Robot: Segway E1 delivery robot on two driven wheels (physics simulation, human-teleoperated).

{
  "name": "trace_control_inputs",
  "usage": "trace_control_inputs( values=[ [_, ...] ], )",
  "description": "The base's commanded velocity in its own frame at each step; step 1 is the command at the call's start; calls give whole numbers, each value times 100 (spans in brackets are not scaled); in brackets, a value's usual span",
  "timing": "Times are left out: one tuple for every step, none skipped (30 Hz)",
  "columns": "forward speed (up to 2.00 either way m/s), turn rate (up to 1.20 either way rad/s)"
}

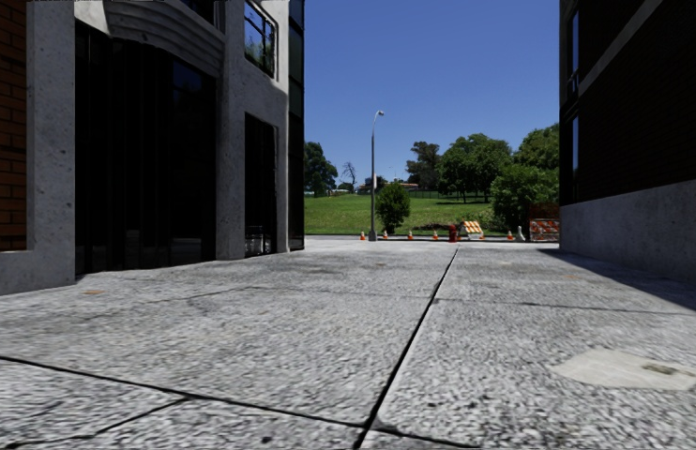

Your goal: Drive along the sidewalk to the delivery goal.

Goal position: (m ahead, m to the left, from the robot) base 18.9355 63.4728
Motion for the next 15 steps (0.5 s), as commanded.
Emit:
trace_control_inputs(
  values=[
    [200,0],
    [200,0],
    [200,0],
    [200,0],
    [200,0],
    [200,0],
    [200,0],
    [200,0],
    [200,0],
    [200,0],
    [200,0],
    [200,0],
    [200,0],
    [200,0],
    [200,0]
  ],
)
